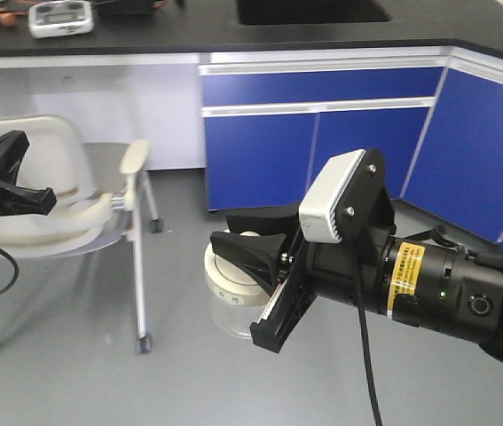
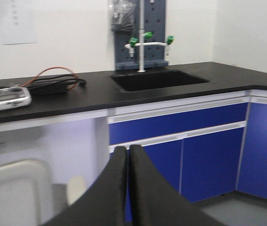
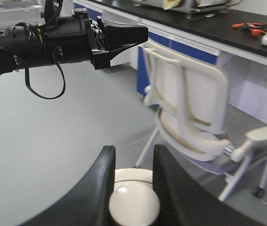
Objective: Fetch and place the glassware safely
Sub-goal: 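Approach the black countertop with the jar held in the right gripper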
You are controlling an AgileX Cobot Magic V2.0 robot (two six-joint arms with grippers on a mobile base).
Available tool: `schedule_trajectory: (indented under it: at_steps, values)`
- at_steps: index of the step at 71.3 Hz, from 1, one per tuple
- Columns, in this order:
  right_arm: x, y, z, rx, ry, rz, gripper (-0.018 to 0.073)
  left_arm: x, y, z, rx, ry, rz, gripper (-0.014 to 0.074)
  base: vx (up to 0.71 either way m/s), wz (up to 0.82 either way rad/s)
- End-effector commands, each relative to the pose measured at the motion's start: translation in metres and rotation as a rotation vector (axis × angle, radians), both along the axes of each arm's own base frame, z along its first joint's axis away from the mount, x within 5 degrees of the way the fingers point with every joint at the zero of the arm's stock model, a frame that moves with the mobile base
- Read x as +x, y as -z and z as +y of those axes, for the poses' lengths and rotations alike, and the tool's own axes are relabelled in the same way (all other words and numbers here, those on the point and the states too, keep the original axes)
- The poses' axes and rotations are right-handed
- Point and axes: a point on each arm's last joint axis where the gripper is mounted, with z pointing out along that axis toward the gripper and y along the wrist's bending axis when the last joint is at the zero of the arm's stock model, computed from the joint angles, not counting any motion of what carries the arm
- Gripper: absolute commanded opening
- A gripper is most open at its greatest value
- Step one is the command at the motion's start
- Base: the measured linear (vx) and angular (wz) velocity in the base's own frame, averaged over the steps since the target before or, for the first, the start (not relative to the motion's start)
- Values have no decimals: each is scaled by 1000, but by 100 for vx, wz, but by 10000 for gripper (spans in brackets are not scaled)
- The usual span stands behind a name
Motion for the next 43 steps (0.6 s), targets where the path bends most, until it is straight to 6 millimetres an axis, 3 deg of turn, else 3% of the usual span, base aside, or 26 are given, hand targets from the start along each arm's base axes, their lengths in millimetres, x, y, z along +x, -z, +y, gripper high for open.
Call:
schedule_trajectory:
  at_steps: [1, 16, 43]
  values:
    - [-4, -23, 1, 99, -29, -57, 0, -2, -20, -1, -27, 7, -114, 3, 28, -46]
    - [-4, -23, 1, 99, -29, -57, 0, -2, -20, -1, -27, 7, -114, 3, 24, -64]
    - [-4, -23, 1, 99, -29, -57, 0, -2, -20, -1, -27, 7, -114, 3, 19, -86]
